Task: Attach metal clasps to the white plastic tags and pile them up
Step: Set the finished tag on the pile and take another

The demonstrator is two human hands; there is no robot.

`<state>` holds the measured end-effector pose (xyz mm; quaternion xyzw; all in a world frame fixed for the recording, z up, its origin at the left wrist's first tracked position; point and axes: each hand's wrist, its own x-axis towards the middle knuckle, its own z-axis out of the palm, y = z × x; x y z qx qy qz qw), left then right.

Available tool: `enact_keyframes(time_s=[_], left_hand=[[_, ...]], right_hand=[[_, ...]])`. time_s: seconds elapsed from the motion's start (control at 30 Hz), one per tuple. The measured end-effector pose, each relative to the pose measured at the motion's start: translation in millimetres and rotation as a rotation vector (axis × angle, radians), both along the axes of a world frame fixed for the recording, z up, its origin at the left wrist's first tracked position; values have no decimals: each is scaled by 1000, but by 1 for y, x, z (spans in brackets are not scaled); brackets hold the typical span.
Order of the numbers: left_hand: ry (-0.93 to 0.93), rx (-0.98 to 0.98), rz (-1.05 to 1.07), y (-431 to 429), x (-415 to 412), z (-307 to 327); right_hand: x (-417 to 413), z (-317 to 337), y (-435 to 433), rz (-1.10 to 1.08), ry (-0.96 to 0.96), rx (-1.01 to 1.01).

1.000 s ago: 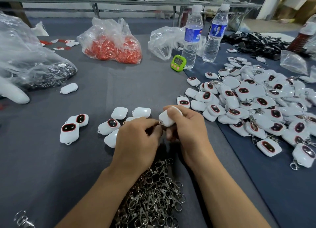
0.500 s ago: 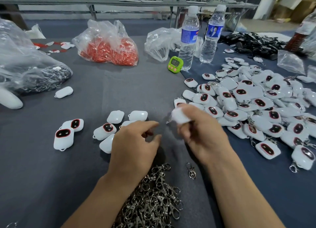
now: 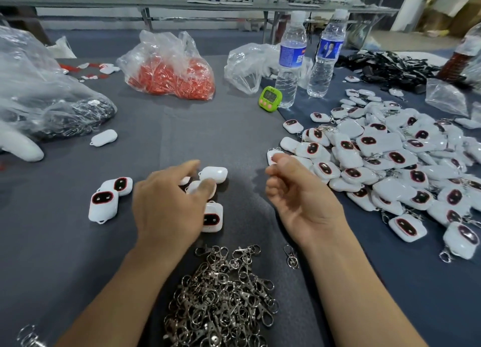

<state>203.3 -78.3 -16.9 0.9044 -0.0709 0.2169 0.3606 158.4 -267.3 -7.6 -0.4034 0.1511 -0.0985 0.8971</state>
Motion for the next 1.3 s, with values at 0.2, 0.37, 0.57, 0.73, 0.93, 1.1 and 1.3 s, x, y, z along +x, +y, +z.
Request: enact_keyframes(time_s=[0.2,0.37,0.57,0.73,0.93,1.1,1.3], left_hand=[[110,119,-87,9,13,-11],[57,56,-36,11,13,-14],[10,-103,34,14,3,-3],[87,-84,-71,14,-21,14],[445,270,-710,17,-48,13],[363,107,-640,14,-46,7],[160,38,-376,14,-43,-3]], right_hand=[[-4,-3,28,96,103,-986],[-7,-6,53,89,98,-1509],[-10,-13,60,130,31,-1506],[-7,-12,44,10,97,-1240],[-7,-12,39,-19,172,-910],[-12,-14,42,-9,154,-903],[-12,-11,40,-63,130,-767]])
